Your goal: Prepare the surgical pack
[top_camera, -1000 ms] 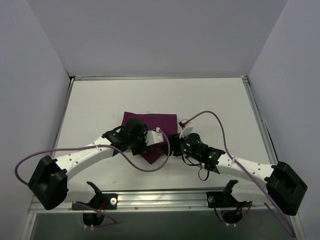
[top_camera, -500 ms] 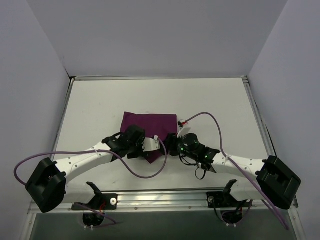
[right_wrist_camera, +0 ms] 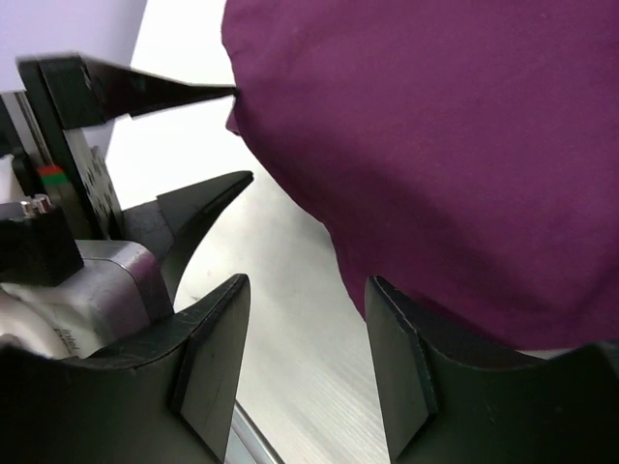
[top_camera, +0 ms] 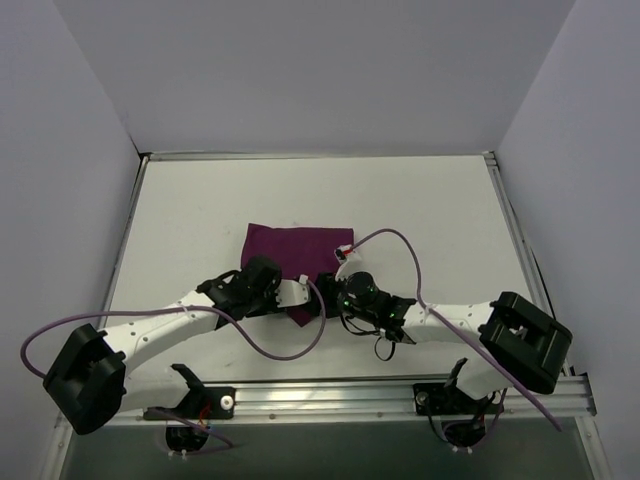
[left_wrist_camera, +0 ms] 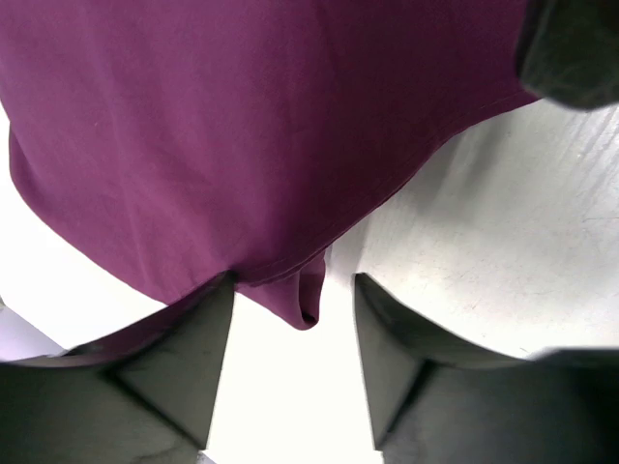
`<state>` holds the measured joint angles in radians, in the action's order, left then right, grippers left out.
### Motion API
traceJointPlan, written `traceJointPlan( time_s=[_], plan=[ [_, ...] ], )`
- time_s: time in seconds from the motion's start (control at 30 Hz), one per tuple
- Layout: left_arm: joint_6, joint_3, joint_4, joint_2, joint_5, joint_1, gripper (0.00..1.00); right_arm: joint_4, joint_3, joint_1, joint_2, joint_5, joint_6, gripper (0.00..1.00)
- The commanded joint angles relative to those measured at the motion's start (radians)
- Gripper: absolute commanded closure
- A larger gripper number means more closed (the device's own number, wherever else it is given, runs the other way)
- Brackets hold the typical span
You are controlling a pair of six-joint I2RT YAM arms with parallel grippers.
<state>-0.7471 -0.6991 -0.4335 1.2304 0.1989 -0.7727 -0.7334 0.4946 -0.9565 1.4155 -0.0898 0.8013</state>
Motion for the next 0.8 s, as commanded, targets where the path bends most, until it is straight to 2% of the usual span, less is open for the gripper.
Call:
traceJointPlan(
  time_s=[0.0, 0.33, 0.37, 0.43, 0.57, 0.6, 0.63, 0.7, 0.77],
  plan=[
    [-0.011, 0.019, 0.058, -0.034, 0.011, 0.019, 0.42, -0.118, 0.036, -0.004, 0.034, 0.029, 0.032, 0.53],
    [0.014, 0.012, 0.081, -0.039, -0.016, 0.052, 0.7, -0.152, -0.005, 0.018, 0.04, 0.045, 0.068, 0.57],
    [0.02, 0.012, 0.081, -0.04, -0.019, 0.05, 0.75, -0.155, -0.019, 0.019, 0.031, 0.047, 0.072, 0.58],
    [0.026, 0.018, 0.09, -0.034, -0.033, 0.053, 0.78, -0.158, -0.03, 0.021, 0.028, 0.05, 0.078, 0.58],
    [0.032, 0.027, 0.065, -0.019, -0.095, 0.056, 0.57, -0.172, -0.039, 0.022, 0.03, 0.05, 0.082, 0.58],
    [0.032, 0.029, 0.056, -0.022, -0.104, 0.056, 0.48, -0.173, -0.042, 0.022, 0.028, 0.05, 0.082, 0.58],
    [0.029, 0.032, 0.059, -0.028, -0.108, 0.056, 0.43, -0.175, -0.044, 0.022, 0.03, 0.05, 0.084, 0.58],
    [0.005, 0.052, 0.105, -0.042, -0.104, 0.061, 0.4, -0.188, -0.048, 0.024, 0.034, 0.048, 0.085, 0.58],
    [-0.018, 0.076, 0.221, -0.04, -0.032, 0.062, 0.43, -0.21, -0.057, 0.025, 0.043, 0.044, 0.09, 0.58]
  ],
)
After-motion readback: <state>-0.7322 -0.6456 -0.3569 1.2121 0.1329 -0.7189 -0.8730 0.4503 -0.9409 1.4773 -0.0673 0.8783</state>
